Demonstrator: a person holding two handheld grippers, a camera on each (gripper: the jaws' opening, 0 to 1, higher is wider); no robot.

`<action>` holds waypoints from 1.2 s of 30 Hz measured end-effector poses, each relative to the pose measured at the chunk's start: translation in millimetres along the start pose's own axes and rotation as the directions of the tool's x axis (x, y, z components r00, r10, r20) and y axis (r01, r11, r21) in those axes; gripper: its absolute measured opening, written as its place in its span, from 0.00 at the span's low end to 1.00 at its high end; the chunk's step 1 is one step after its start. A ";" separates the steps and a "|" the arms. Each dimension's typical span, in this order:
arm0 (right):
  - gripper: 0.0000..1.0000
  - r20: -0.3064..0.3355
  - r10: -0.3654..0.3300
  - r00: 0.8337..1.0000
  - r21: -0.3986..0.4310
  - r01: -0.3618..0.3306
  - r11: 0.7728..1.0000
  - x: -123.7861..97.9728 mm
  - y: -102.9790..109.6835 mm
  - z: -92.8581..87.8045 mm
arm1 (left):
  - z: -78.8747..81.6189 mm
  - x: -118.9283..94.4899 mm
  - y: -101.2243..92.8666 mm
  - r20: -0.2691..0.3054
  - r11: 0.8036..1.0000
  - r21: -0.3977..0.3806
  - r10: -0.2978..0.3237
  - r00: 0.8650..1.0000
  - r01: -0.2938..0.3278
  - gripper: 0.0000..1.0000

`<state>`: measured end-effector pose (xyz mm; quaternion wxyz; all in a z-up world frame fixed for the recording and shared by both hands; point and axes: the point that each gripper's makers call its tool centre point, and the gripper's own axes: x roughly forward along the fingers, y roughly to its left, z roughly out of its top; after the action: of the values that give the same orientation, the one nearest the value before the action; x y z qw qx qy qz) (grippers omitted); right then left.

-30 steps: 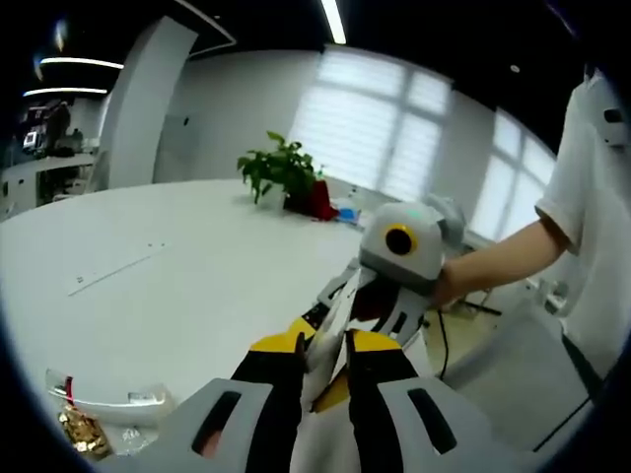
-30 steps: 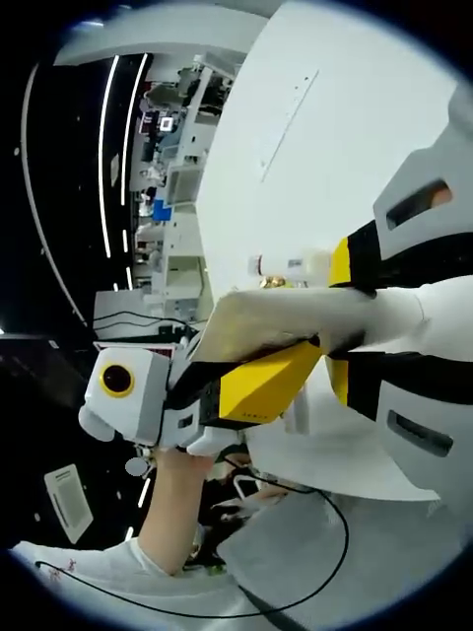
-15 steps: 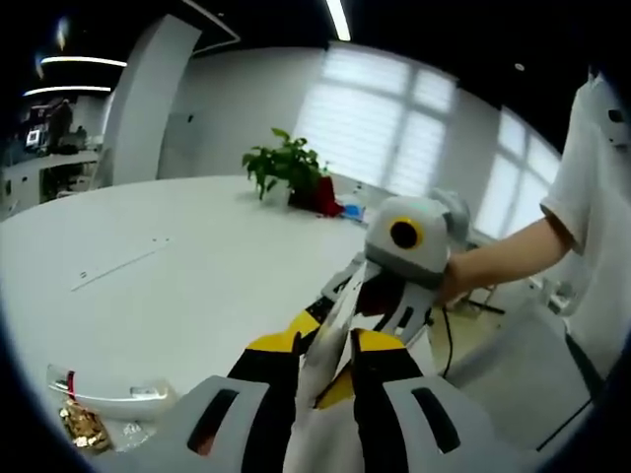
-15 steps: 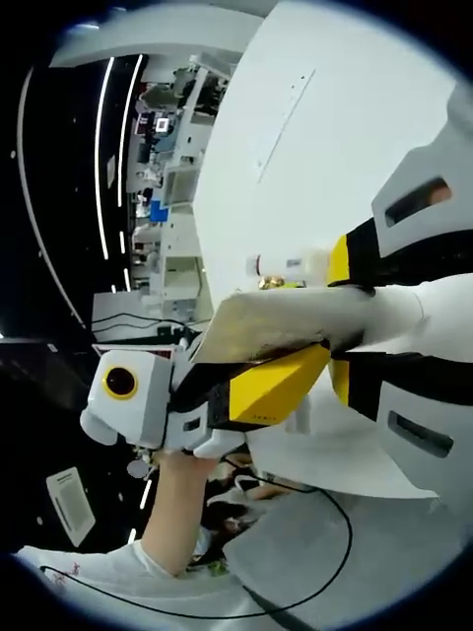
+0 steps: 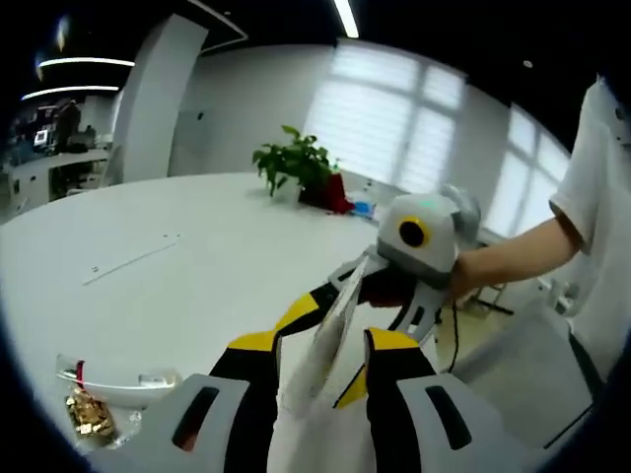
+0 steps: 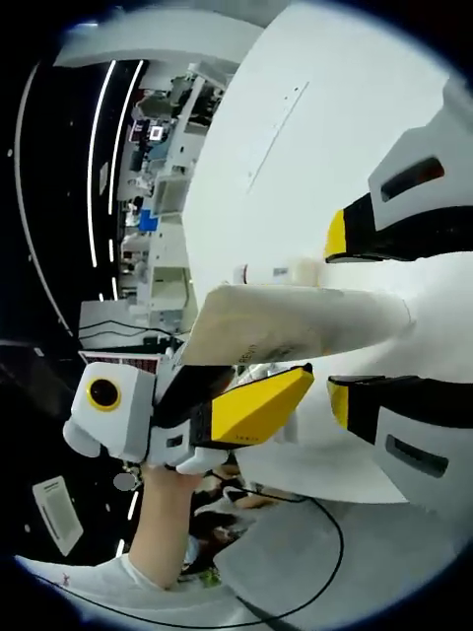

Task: Arrange the skincare products in the storage area until every visible bottle or jar stands upright without overlapping.

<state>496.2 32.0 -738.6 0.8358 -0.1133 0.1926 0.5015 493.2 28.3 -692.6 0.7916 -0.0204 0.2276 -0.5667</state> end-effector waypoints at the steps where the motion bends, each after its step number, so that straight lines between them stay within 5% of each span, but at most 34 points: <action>1: 0.50 0.003 -0.001 1.000 0.009 0.001 1.000 -1.3 0.1 0.2 | -0.5 -1.7 0.5 0.003 1.000 -0.005 0.007 1.000 -0.007 0.32; 16: 0.69 0.003 -0.084 0.996 0.115 0.083 0.990 -21.4 6.1 -10.7 | -16.0 -33.3 -0.3 0.018 0.989 -0.076 0.126 0.992 -0.125 0.60; 36: 0.89 -0.026 -0.175 0.984 0.192 0.177 0.965 -47.1 32.5 -20.3 | -49.6 -90.3 -11.4 0.015 0.942 -0.149 0.306 0.952 -0.301 0.87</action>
<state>443.4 2.1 -736.2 0.8831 -0.0505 0.2334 0.4039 441.1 117.3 -703.3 0.8700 -0.0530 0.2536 -0.4195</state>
